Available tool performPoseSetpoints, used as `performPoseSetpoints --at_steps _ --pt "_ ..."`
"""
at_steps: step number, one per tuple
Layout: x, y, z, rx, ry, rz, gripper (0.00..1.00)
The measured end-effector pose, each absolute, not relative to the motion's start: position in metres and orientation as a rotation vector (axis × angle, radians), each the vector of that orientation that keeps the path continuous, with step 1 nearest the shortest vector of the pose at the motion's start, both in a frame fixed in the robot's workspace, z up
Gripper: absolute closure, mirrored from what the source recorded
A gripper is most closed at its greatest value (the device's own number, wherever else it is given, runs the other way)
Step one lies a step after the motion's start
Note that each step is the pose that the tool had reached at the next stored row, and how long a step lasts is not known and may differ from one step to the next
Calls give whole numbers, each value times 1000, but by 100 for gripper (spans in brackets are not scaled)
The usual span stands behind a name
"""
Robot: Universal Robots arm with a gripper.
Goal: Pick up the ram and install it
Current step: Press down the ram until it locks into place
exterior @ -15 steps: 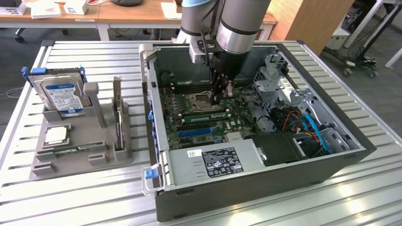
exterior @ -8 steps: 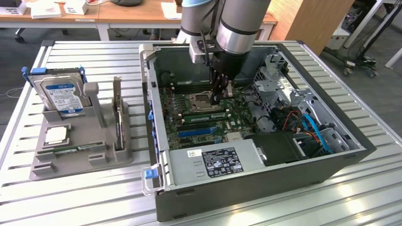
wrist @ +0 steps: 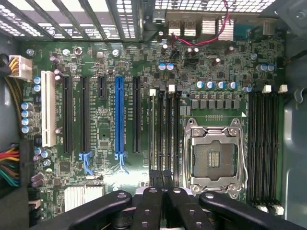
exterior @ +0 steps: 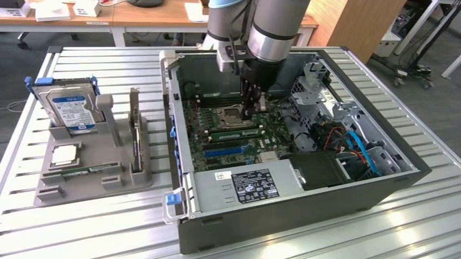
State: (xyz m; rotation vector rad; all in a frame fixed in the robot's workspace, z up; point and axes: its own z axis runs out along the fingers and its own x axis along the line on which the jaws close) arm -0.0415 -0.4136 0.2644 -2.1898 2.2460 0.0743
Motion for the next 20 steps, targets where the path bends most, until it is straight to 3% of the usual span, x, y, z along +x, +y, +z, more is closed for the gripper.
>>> performPoseSetpoints --at_steps 20 --pt "-43 -414 264 -1839 2533 73 90"
